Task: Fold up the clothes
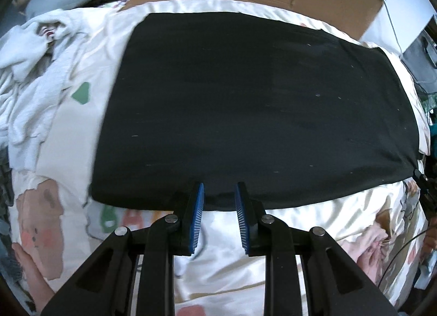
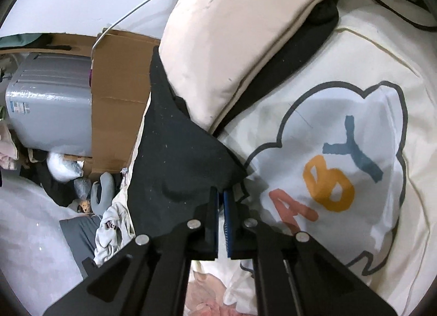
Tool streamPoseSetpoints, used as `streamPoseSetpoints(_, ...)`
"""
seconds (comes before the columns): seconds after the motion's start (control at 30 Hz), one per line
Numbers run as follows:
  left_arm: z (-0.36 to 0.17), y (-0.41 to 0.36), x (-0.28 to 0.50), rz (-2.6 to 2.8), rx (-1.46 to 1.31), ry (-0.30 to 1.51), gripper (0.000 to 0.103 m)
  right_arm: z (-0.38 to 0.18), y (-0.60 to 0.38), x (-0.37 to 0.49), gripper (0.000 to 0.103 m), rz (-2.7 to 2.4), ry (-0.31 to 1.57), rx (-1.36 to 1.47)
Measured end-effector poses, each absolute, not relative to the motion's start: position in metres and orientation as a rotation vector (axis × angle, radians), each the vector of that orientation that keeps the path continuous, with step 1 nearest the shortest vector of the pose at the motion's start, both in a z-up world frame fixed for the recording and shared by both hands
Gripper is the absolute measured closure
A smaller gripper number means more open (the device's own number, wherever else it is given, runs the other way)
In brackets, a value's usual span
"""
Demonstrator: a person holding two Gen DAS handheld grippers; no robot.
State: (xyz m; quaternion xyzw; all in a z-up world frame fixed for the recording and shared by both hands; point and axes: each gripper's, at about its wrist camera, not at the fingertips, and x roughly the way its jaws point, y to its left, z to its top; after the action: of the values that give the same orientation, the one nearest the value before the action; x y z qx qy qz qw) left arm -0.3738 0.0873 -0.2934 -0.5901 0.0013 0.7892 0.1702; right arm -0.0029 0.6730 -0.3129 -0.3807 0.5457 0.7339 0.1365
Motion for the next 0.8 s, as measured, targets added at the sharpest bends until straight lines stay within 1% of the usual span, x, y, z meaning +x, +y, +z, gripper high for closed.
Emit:
streamPoseSetpoints(0.07, -0.297, 0.097, -0.374, 2.227, -1.675, 0.002, 0.080, -0.317, 0.674, 0.002, 0.092, 2.109, 1.600, -1.112)
streamPoseSetpoints(0.1, -0.298, 0.101, -0.374, 2.223, -1.676, -0.008, 0.080, -0.318, 0.675, 0.006, 0.085, 2.103, 1.613, -1.107)
streamPoseSetpoints(0.13, -0.299, 0.104, -0.374, 2.219, -1.679, -0.016, 0.080, -0.320, 0.676, 0.008, 0.071, 2.098, 1.629, -1.098)
streamPoseSetpoints(0.2, -0.301, 0.111, -0.373, 2.210, -1.680, -0.023, 0.080, -0.326, 0.675, 0.008, 0.057, 2.086, 1.670, -1.072)
streamPoseSetpoints(0.23, -0.301, 0.114, -0.372, 2.204, -1.677, -0.023, 0.080, -0.330, 0.674, 0.007, 0.056, 2.081, 1.705, -1.055)
streamPoseSetpoints(0.57, -0.297, 0.140, -0.369, 2.179, -1.644, -0.050, 0.080, -0.346, 0.673, -0.008, 0.057, 2.045, 1.810, -0.945)
streamPoseSetpoints(0.6, -0.298, 0.143, -0.369, 2.176, -1.640, -0.047, 0.080, -0.345, 0.673, -0.009, 0.060, 2.043, 1.808, -0.942)
streamPoseSetpoints(0.67, -0.300, 0.148, -0.371, 2.169, -1.637, -0.043, 0.080, -0.343, 0.673, -0.008, 0.070, 2.042, 1.797, -0.939)
streamPoseSetpoints(0.7, -0.301, 0.151, -0.372, 2.166, -1.636, -0.045, 0.080, -0.342, 0.675, -0.007, 0.083, 2.042, 1.799, -0.933)
streamPoseSetpoints(0.73, -0.301, 0.153, -0.373, 2.164, -1.635, -0.050, 0.080, -0.340, 0.676, -0.006, 0.093, 2.042, 1.803, -0.926)
streamPoseSetpoints(0.8, -0.301, 0.157, -0.374, 2.164, -1.630, -0.063, 0.080, -0.335, 0.681, -0.002, 0.097, 2.044, 1.809, -0.905)
